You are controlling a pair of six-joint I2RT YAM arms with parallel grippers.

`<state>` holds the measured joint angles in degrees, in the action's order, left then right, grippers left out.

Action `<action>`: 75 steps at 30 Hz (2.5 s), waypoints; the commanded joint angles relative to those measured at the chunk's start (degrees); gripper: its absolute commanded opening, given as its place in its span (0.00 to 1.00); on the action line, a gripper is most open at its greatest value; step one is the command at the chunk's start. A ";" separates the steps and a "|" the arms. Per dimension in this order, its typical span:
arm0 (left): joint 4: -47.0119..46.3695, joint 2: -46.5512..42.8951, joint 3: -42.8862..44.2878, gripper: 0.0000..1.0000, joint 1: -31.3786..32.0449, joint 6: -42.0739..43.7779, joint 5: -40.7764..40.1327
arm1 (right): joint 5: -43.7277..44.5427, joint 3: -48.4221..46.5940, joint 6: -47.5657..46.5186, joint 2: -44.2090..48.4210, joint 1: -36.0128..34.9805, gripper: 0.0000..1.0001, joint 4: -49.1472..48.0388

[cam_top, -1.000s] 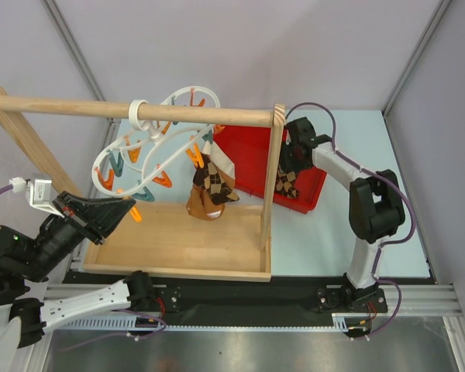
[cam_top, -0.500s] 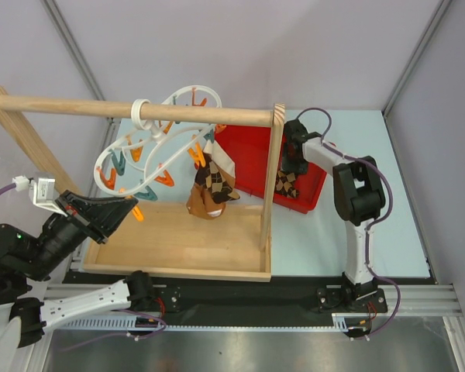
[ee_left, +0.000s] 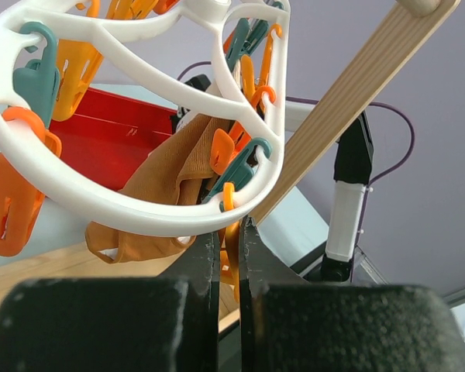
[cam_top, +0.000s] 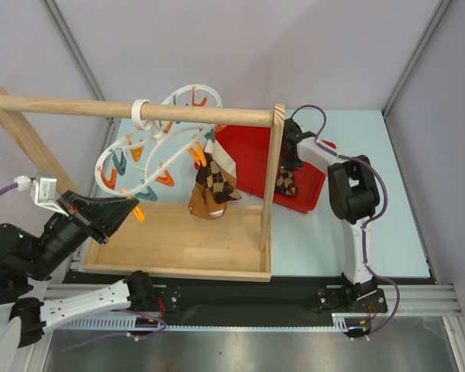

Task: Clip the socks to the hanger
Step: Pick up the sock from the bin, then clamp the sock onto the hanger.

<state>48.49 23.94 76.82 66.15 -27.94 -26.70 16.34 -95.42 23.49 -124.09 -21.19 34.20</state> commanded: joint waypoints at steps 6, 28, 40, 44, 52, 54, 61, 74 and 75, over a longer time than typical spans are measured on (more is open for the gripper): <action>-3.14 1.89 -0.79 0.00 0.30 -0.88 1.91 | 2.21 5.22 -7.13 13.59 2.73 0.00 -5.10; -3.67 1.10 -2.29 0.00 0.38 -1.76 1.12 | -25.29 7.63 -11.44 76.28 -9.39 0.00 29.68; -5.16 2.16 -2.81 0.00 0.38 -2.82 2.09 | -52.10 6.38 -15.58 75.05 -15.10 0.00 33.31; -4.37 2.77 -2.20 0.00 0.30 -3.08 2.00 | -47.73 8.66 -11.20 73.91 -24.40 0.00 27.70; -3.75 2.51 -2.37 0.00 0.38 -3.26 0.95 | -1.70 13.93 -3.71 66.73 -67.89 0.00 16.26; -3.93 2.60 -2.37 0.00 0.30 -3.26 1.12 | 3.07 14.47 -5.98 63.64 -75.03 0.00 11.35; -6.03 2.51 -2.55 0.00 0.30 -4.05 3.49 | -4.73 6.49 -12.93 48.61 -68.73 0.00 1.49; -8.76 0.67 -3.51 0.00 0.30 -5.37 8.15 | -21.78 -2.58 -13.29 38.75 -59.67 0.00 -8.97; -8.68 0.40 -3.69 0.00 0.30 -5.37 7.98 | -22.22 -2.58 -12.85 38.75 -59.23 0.00 -9.14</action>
<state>43.86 24.60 73.49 66.15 -32.18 -21.19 -1.32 -95.94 10.44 -85.30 -81.41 29.52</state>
